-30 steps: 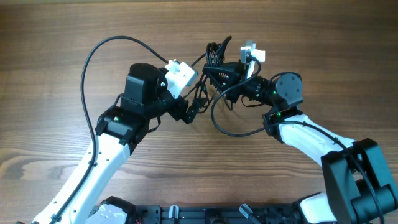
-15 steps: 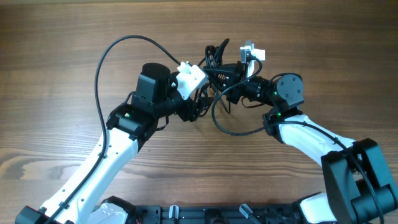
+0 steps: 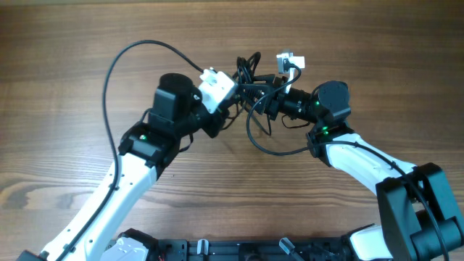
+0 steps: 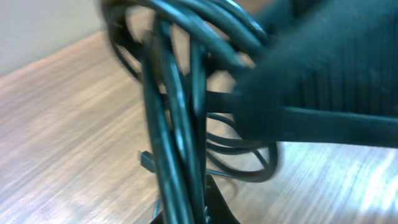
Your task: Untangle cables
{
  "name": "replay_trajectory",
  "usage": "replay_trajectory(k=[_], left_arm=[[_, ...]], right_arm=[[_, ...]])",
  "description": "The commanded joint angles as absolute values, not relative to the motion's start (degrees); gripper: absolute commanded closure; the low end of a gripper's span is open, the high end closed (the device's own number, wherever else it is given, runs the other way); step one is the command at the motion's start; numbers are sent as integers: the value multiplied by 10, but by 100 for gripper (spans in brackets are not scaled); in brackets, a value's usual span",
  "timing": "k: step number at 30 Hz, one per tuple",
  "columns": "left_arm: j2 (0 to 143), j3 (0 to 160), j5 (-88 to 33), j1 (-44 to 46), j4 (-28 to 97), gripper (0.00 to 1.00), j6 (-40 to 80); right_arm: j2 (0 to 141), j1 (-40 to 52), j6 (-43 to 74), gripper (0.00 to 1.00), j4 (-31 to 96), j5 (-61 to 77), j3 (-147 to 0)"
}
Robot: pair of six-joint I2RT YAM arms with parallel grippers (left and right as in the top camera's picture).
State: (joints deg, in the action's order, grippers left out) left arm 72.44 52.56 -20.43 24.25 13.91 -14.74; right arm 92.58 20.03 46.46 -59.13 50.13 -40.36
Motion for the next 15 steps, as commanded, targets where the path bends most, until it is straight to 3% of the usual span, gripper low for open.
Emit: replay_trajectory(k=[1,6,13,15], left_arm=[[701,531,-173,214,131,96,-128],[701,530,-176,211,131,96,-128],[701,530,-209,212,132,96,-110],[701,530,-217,216,133,96,-110]], right_arm=[[920,200,465,60,-591,505,-409],[920,200,443,84,-576,504,-409],[920,200,451,23,-563,505,-409],[920,201,452,21,-563,505,-409]])
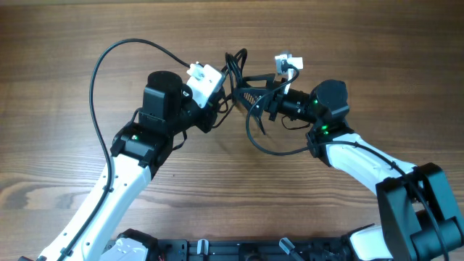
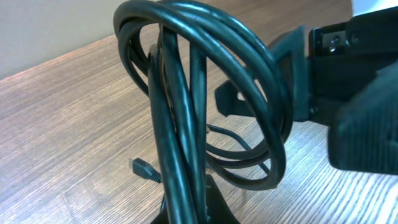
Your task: Untangle cables
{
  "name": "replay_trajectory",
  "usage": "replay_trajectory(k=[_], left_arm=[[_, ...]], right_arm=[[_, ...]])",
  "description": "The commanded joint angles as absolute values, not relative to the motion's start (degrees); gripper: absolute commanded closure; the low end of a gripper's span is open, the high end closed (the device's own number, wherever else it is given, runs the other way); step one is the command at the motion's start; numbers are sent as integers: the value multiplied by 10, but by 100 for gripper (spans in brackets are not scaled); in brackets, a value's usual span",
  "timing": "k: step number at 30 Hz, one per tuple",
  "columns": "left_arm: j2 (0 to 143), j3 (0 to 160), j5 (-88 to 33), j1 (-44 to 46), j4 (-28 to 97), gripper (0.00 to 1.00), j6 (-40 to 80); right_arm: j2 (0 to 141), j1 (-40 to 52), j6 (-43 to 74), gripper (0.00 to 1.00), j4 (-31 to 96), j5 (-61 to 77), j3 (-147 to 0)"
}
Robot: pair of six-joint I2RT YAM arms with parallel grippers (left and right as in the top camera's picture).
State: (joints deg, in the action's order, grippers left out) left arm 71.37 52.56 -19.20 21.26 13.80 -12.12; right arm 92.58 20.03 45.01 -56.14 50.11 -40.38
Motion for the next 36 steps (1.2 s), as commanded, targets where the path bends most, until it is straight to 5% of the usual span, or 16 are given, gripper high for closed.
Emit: replay_trajectory(k=[1,4,9,14,21,29,36], left_arm=[[701,530,-217,221,131,96,-106],[701,530,-216,251,128,96,-102],[701,530,-181,257,129,96,-102],[701,530,-94,256,133,96,-80],[699,530,-68,245,168,96,-81],[657,530,-64,245,162,96,-81],[578,530,81,245,159,96,-81]], right_arm=[[920,201,452,21,-563,507,-409],[920,201,452,26,-563,507,-409],[920,201,450,75,-563,508,-409],[920,201,450,96,-563,511,-409],[920,161,455,96,-544,456,-409],[920,97,494,96,-303,355,-409],[920,97,493,96,-173,280,-409]])
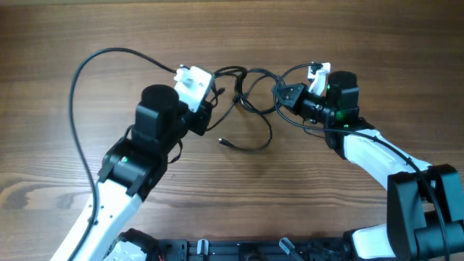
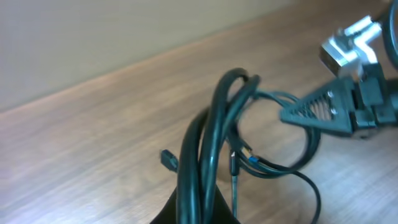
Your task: Untangle cables
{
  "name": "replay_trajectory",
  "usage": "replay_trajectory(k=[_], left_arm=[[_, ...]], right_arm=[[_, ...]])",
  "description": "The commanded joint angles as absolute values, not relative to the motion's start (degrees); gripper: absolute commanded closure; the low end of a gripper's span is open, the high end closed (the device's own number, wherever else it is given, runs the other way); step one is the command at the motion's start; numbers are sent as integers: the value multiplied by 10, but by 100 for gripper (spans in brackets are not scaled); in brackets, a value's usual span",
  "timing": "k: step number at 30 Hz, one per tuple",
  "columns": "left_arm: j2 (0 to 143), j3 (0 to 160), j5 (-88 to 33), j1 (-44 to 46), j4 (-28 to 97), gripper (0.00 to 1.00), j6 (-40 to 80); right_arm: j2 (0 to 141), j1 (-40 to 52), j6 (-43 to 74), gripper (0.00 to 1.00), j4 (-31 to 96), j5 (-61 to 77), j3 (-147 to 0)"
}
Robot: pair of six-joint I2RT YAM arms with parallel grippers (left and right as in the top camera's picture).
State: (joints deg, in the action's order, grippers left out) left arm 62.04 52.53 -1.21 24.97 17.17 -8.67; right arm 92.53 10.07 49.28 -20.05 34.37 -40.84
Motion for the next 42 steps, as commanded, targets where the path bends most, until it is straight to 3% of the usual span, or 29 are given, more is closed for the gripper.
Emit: replay_trajectory(k=[1,11,12,14,19,25,30,33,35,42], left_arm=[[566,530,108,245,159,96,-80],[516,530,249,245,159,96,-55],[516,530,257,244,159,96,-51],[516,530,256,233,159,96,-33],[516,530,256,164,159,96,37],[517,530,244,147,159,96,37],[517,530,187,147,159,96,37],[517,530,173,147,159,96,37],[517,530,140,147,159,96,37],[551,530,71,147,159,96,100]], right_arm=[[920,97,493,96,-165,278,-409],[921,97,497,96,-75,222,-408],[921,97,500,90,-59,206,-408],[921,97,512,85,-40,193,-408],[921,97,512,85,-18,195,-408],[921,97,512,84,-20,209,-408],[921,98,441,60,-85,320,-408],[921,98,404,15,-114,360,-408],[920,98,378,0,-129,386,-408],[921,99,345,0,-159,463,-408]])
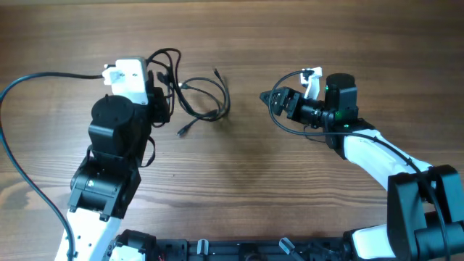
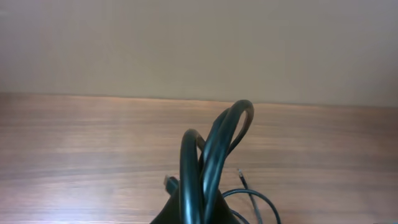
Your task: Untangle cables
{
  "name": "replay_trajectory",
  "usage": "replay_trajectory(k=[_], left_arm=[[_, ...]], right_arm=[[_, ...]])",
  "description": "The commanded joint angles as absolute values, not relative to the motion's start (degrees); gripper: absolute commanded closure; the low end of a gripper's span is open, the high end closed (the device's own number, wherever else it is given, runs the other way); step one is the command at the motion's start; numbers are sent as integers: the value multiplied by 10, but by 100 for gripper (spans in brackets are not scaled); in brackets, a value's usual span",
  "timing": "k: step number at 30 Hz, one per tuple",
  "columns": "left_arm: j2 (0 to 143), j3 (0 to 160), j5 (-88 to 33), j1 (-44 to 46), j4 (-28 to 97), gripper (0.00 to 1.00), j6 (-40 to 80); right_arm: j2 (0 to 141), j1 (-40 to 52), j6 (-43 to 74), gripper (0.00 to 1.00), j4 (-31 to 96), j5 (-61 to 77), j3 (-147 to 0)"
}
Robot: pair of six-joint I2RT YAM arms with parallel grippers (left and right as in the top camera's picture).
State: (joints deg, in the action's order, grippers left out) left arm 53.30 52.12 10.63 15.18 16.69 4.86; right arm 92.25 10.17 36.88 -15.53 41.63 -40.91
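The black cable bundle [image 1: 165, 69] stands in several upright loops [image 2: 208, 155] pinched in my left gripper [image 1: 161, 98], whose fingers [image 2: 177, 214] close around its base at the bottom of the left wrist view. A looser loop [image 1: 210, 101] trails right of the bundle on the wood, with a plug end [image 1: 183, 131] and a thin end [image 1: 216, 72]. My right gripper [image 1: 268, 96] points left, a stretch of bare wood away from those cables, with none of them in it. Its jaws cannot be read from overhead.
The wooden table [image 1: 239, 188] carries everything. My left arm's own black lead [image 1: 29, 80] arcs along the far left. A thin black loop [image 1: 290, 129] hangs at the right wrist. A plain wall [image 2: 199, 43] rises behind the table's far edge.
My left gripper has moved left with the bundle still in it. The cables that reached the right gripper now lie clear of it, and the right gripper has barely shifted.
Both grippers first sat close together in the tangle at the table's middle. Then the left was slightly further left, with loops stretched between them. Later the grippers were further apart, one loop still at the right gripper. Now all the cables are with the left.
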Motion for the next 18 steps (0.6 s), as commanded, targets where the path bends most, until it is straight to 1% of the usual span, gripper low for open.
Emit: replay_trajectory(k=[1,4,8,9,11,15,17,18], left_arm=[[558,530,63,147,159,96,110],[586,530,23,148,148,96,113],[612,530,19,148,144,96,130],[616,530,17,149,144,96,142],[617,530,-3,150,141,96,157],[617,530,-19,152,128,96,157],[617,530,-20,152,128,96,157],[617,530,-20,152,128,96,157]], right_arm=[[921,102,340,0,-159,467,-408],[921,128,230,0,-185,519,-408],[920,179,103,0,-244,576,-408],[921,197,52,0,-253,575,-408],[921,227,-50,1,-251,550,-408],[925,265,-188,2,-244,427,-408],[942,271,-246,9,-245,398,-408],[949,271,-255,12,-247,399,-408]])
